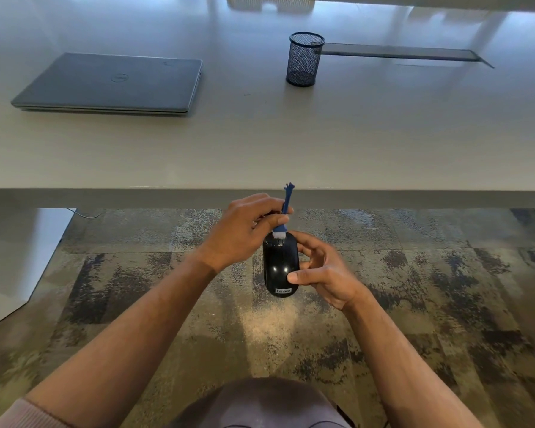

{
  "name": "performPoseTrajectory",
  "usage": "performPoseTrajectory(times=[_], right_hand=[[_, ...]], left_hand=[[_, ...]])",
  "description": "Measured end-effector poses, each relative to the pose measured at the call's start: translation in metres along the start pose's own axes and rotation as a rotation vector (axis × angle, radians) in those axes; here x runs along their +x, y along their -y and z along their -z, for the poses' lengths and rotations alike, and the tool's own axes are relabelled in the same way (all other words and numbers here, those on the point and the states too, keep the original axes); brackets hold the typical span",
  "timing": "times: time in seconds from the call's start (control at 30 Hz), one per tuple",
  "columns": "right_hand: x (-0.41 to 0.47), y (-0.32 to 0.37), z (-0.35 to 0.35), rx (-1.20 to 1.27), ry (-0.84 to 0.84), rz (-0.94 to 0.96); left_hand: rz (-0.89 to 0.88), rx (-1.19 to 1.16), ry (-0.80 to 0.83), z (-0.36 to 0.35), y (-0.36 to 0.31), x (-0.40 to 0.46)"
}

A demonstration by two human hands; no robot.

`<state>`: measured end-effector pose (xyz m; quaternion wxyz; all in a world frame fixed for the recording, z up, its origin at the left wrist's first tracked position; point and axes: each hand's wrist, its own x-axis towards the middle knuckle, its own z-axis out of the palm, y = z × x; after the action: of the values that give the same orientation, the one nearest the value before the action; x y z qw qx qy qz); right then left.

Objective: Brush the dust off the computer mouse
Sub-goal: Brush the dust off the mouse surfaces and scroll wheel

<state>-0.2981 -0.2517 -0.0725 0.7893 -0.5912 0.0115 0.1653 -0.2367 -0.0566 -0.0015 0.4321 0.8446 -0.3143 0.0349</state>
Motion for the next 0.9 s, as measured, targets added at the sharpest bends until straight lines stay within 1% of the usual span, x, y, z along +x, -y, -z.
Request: performPoseTrajectory(times=[0.13, 0.33, 0.43, 0.57, 0.67, 0.73, 0.9], right_hand=[[0.000, 0.002, -0.001, 0.010, 0.007, 0.010], [-0.002, 0.001, 0.003, 0.010, 0.010, -0.004], [-0.001, 0.001, 0.003, 0.000, 0.008, -0.008], [0.002, 0.000, 0.002, 0.010, 0.005, -0.011], [0.003, 0.001, 0.001, 0.020, 0.006, -0.012], [0.003, 0.001, 0.001, 0.015, 0.009, -0.005], [-0.001, -0.002, 0.003, 0.012, 0.019, -0.009]], left_hand=[[-0.024, 0.004, 0.064, -0.007, -0.002, 0.001], [-0.005, 0.093, 0.097, -0.002, 0.012, 0.000], [0.017, 0.103, 0.077, 0.002, 0.015, 0.001], [0.041, 0.034, 0.029, 0.003, 0.008, 0.003], [0.038, -0.011, 0.050, -0.003, 0.001, 0.003], [0.028, 0.005, 0.075, -0.005, 0.001, 0.002], [0.033, 0.112, 0.072, -0.002, 0.009, 0.001]])
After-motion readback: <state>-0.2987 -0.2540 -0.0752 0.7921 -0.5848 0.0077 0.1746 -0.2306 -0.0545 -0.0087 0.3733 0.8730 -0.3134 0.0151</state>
